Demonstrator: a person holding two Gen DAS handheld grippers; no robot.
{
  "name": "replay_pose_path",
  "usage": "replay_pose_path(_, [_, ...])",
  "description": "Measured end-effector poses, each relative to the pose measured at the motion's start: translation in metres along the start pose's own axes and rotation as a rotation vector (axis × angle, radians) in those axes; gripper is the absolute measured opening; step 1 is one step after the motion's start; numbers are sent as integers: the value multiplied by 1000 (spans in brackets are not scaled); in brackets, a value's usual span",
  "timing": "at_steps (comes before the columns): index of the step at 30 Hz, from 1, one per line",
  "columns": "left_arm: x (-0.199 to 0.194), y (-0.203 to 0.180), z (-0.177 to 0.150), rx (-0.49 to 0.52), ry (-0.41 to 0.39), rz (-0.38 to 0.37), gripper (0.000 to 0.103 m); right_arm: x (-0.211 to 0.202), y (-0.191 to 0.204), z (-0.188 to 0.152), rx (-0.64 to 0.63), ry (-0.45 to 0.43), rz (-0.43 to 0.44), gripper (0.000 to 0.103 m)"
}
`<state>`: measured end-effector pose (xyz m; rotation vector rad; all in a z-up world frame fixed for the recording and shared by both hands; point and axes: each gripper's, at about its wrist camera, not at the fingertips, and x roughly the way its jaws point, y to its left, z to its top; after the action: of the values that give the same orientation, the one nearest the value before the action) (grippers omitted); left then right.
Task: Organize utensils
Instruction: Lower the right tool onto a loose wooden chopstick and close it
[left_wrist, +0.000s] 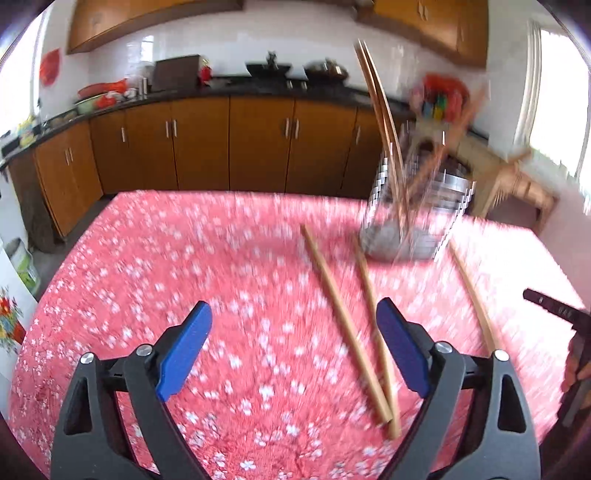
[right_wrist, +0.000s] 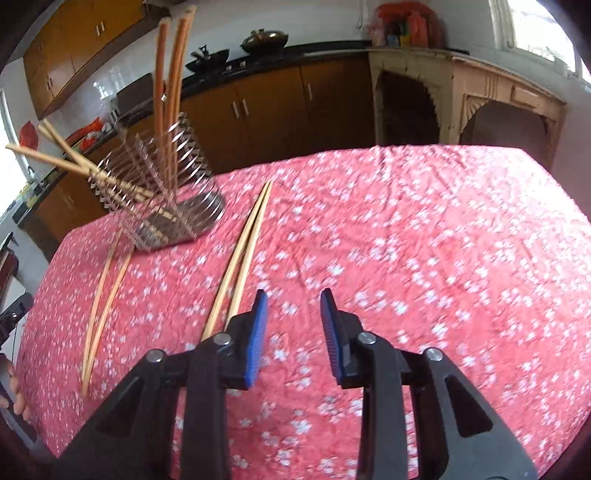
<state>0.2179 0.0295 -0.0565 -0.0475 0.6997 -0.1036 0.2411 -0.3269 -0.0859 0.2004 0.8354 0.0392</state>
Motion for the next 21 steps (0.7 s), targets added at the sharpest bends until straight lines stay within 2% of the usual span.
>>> replay_pose_path(2, [9, -5, -8, 16, 25, -2, 89, 11, 17, -11, -41, 35, 33, 21])
replay_pose_path(7, [21, -19, -17, 54, 52, 9, 85, 26, 44, -18, -112, 57, 25, 21])
replay_pose_path(14, [33, -26, -24, 22, 94, -3, 77, 43, 52, -17, -136, 80, -6, 20])
replay_pose_path(16, [37, -29, -24, 22, 107, -6, 73, 42, 52, -19, -159, 73, -22, 20])
replay_pose_path(17, [39, -31, -24, 25, 112, -6, 72, 42, 54, -19, -171, 68, -33, 17])
replay_pose_path(19, [45, -37, -23, 40, 131, -3, 63, 42, 56, -20, -195, 59, -72, 9])
replay_pose_path(21, [50, -42, -23, 57, 143, 3, 56, 42, 47, -15, -157, 59, -98, 8])
